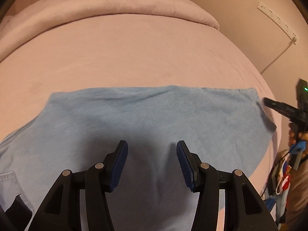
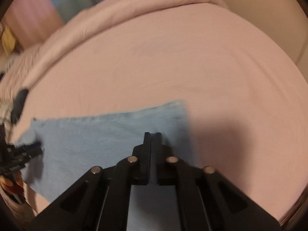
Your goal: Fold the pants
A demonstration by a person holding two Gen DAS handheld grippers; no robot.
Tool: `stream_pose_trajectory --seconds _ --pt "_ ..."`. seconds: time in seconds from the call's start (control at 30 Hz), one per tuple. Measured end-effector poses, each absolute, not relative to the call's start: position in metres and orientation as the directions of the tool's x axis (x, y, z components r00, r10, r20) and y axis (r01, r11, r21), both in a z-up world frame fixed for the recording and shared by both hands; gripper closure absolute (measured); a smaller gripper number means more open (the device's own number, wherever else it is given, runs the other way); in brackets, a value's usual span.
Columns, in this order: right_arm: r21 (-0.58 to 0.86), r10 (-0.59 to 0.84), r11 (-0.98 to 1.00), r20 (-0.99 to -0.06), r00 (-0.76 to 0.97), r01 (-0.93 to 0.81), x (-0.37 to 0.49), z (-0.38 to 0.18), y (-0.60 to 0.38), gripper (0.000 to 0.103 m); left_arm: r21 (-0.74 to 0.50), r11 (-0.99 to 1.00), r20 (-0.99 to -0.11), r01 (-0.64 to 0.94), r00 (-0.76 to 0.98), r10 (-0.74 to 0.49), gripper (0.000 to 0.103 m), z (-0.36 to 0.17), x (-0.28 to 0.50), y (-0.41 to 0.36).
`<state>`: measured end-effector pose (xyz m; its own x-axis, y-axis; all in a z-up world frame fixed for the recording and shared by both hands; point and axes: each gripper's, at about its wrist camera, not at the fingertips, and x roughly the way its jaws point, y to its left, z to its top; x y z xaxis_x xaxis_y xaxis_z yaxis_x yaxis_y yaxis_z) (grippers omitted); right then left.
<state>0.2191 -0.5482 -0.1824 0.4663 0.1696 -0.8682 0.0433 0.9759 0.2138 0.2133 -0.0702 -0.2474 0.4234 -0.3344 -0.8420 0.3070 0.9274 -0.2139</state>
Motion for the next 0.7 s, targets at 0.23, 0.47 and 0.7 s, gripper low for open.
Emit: stream_pose_trajectory --seconds 0.23,0.47,0.7 --pt "0.320 0.211 0.938 -0.828 0.519 0.130 0.154 -0.164 -0.588 0.077 -0.245 0.928 -0.843 0.280 0.412 -0.346 0.051 -0.255 0.193 -0.069" --pt "0.434 0.297 0.881 -0.816 0.496 0.186 0.133 -0.183 -0.594 0.071 -0.250 0.925 -0.842 0.286 0.408 -0.354 0.050 -0.253 0.186 -0.076" --pt "0.466 0.328 0.874 -0.772 0.545 0.136 0.132 -0.172 -0.578 0.091 -0.222 0.932 -0.853 0.285 0.406 -0.327 0.050 -0.259 0.179 -0.081"
